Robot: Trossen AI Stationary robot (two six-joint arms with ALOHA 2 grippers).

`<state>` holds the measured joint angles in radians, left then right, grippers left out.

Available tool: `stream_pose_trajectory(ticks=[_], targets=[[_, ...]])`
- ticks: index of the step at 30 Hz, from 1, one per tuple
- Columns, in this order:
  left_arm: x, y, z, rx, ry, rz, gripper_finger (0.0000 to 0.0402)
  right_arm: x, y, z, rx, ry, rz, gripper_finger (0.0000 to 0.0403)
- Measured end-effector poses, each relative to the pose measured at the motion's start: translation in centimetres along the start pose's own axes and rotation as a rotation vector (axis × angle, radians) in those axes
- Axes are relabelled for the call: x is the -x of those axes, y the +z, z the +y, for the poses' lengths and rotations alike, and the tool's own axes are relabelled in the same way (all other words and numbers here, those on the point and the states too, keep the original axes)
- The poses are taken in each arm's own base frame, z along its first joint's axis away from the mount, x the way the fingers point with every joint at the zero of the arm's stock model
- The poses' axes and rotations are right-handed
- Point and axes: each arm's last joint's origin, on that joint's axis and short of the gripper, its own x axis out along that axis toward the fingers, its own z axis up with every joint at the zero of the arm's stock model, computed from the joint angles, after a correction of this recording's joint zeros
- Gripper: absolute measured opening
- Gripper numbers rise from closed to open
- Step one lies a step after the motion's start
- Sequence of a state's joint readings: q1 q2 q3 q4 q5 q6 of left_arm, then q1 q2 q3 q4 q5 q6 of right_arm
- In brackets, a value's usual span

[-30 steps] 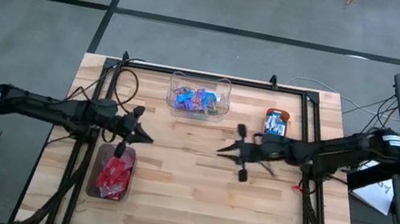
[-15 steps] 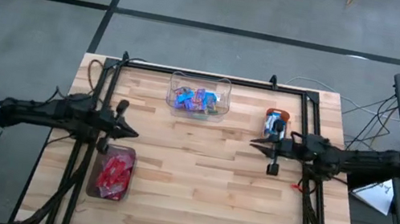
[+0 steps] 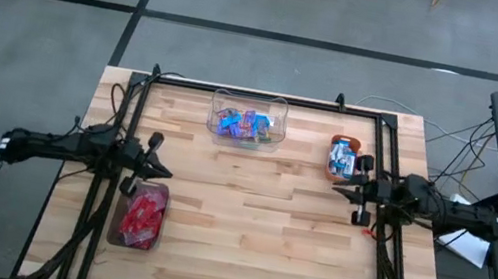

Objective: Sort candy
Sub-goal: Return to Home Position

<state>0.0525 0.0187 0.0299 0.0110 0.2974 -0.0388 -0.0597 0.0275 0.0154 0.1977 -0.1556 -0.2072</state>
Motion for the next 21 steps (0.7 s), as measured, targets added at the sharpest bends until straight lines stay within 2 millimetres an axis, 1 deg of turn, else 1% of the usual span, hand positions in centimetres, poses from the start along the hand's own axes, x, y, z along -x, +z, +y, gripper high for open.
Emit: stream_pose_trajectory(ticks=[2, 4, 11, 21], targets=[[-0.1, -0.1, 0.1, 0.088, 0.010, 0.018, 0.0000, 0.2, -0.2, 0.1, 0.000, -0.002, 0.022, 0.0036], [-0.1, -0.2, 0.1, 0.121, 0.014, 0.037, 0.0000, 0.1, -0.4, 0.1, -0.027, -0.001, 0.046, 0.0036], [-0.4, -0.5, 0.2, 0.134, 0.018, 0.078, 0.0000, -0.2, -1.3, 0.1, -0.165, -0.025, 0.148, 0.0036], [-0.7, -0.8, 0.3, 0.146, 0.022, 0.120, 0.0000, -0.3, -1.8, 0.2, -0.181, -0.019, 0.199, 0.0036]])
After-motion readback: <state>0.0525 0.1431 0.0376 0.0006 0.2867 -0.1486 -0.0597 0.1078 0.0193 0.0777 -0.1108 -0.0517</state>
